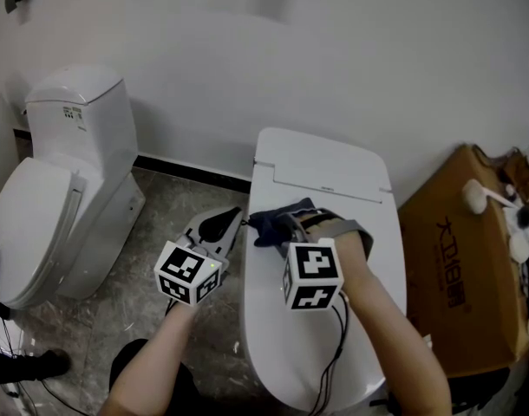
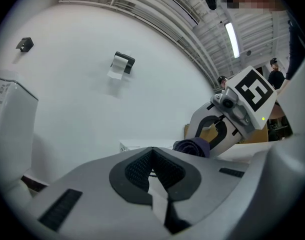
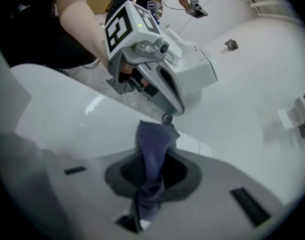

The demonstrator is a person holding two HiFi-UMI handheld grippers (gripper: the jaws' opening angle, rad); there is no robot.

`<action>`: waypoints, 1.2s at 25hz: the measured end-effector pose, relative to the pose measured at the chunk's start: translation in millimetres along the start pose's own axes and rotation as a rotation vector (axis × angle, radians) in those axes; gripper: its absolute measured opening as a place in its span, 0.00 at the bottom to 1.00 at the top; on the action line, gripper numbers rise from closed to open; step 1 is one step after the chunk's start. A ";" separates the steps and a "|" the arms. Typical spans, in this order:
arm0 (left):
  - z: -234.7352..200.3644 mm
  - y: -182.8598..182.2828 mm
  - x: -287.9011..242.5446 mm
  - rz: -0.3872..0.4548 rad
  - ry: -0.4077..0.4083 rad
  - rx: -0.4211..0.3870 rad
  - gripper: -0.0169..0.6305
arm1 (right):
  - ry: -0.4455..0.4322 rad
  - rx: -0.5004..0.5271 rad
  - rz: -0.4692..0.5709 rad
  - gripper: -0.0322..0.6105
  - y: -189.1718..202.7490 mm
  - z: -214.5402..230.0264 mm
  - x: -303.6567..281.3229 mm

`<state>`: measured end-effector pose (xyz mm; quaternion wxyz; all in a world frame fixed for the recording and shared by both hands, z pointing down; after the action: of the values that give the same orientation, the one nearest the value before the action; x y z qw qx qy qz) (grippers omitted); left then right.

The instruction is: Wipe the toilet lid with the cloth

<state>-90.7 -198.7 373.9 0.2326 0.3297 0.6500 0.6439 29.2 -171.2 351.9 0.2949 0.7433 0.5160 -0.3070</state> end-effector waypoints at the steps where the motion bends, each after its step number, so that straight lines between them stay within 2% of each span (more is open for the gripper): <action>1: 0.7 -0.1 -0.8 -0.001 0.004 -0.001 0.05 | 0.003 0.001 0.000 0.15 -0.5 -1.0 1.2; 16: -1.0 2.9 3.0 -0.014 0.004 -0.018 0.05 | -0.046 0.008 0.015 0.15 -13.4 -28.7 19.1; 30: 3.0 5.6 -1.4 -0.020 0.013 -0.016 0.05 | -0.051 0.009 0.015 0.15 -23.3 -56.3 41.0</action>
<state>-86.8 -198.0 379.1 0.2374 0.3170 0.6497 0.6490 27.1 -97.7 353.8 0.3067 0.7405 0.5013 -0.3258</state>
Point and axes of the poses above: the fingertips, and each gripper's own axes: x backward along the fingers, z to its right, y out of its underside, the point moved 7 cm from there along x, backward along the fingers, and after that the axes turned 4 degrees about z, right-handed, at the moved point
